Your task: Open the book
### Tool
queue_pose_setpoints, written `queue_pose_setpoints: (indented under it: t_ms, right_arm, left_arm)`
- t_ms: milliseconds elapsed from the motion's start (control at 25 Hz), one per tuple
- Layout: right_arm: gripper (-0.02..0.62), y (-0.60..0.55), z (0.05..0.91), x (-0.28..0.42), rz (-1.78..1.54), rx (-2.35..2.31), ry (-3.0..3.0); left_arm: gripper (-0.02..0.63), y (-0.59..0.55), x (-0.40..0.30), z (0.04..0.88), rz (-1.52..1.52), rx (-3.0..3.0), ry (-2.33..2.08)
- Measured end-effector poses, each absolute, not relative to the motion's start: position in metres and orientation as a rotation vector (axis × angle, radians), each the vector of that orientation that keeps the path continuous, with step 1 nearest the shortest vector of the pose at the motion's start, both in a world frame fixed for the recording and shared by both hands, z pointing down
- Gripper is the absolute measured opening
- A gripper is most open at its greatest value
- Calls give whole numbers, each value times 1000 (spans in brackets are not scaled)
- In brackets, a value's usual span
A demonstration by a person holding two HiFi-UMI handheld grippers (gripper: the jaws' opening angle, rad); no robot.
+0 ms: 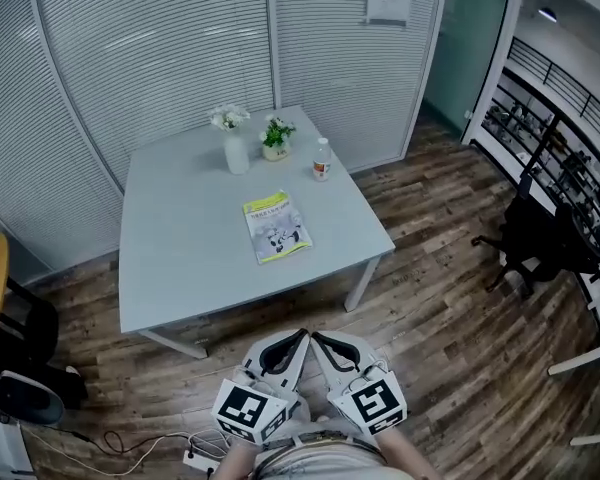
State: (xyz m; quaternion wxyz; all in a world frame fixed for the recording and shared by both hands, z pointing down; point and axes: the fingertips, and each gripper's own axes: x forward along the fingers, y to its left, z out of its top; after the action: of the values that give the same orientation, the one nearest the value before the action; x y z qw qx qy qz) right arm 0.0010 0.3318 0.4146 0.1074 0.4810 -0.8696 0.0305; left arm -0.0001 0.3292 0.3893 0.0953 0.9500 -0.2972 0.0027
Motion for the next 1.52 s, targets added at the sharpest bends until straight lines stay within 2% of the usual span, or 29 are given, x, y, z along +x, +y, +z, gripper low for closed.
queue_pose_setpoints:
  t_ms: [560, 1520]
  right_arm:
    - [2, 232, 424, -15, 93, 1489, -2490]
    - [2, 147, 450, -39, 197, 1428, -2503]
  left_arm:
    - [-2, 232, -26, 395, 2, 2811, -847]
    - [-2, 152, -54, 416, 20, 2757, -884]
